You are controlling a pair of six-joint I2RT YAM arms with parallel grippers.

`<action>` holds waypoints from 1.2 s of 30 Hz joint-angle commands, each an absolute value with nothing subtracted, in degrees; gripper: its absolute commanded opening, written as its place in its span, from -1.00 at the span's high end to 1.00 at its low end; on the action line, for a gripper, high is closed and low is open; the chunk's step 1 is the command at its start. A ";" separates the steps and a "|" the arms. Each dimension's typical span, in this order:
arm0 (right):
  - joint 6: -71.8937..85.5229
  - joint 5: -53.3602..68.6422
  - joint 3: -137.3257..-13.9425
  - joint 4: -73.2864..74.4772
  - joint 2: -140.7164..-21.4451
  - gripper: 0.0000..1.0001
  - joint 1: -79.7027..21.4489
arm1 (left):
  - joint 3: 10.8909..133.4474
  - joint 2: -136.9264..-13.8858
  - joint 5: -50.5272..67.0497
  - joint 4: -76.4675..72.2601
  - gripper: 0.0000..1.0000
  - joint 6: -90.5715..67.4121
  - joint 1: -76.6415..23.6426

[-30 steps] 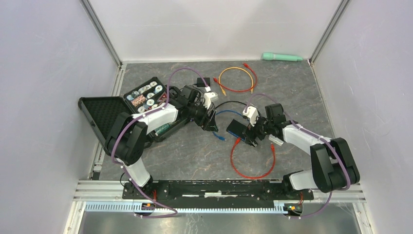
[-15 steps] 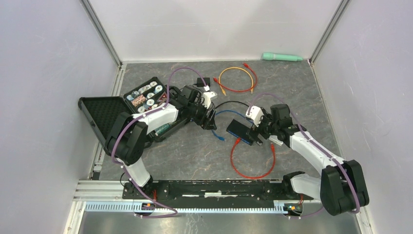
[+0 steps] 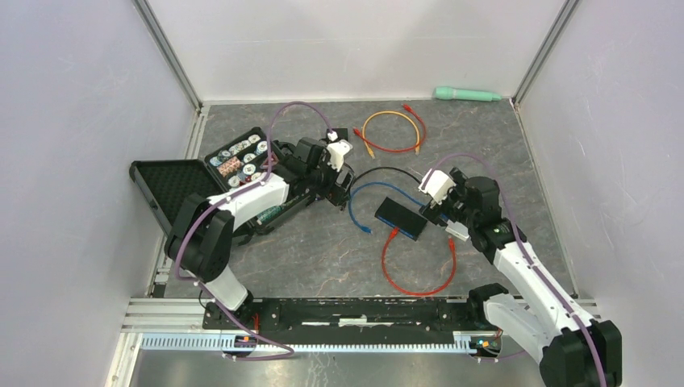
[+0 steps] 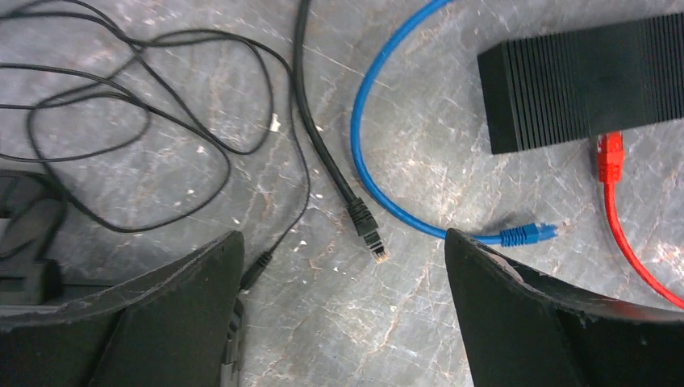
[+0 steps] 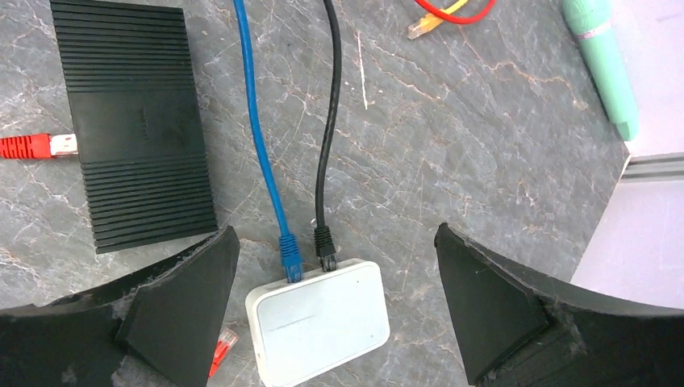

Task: Pull the plug from the switch port
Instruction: Pull the connector from the switch port.

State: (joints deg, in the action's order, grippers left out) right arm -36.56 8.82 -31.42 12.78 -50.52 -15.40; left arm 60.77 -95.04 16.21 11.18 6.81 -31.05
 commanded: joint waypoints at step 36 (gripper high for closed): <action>-31.78 21.28 -33.65 12.96 -74.53 -0.90 -19.86 | 63.11 -94.99 35.57 11.46 -0.99 0.61 -26.84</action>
State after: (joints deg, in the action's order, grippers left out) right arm -33.04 21.76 -30.96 15.00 -73.10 -19.33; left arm 64.23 -95.15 31.83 15.20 2.74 -26.24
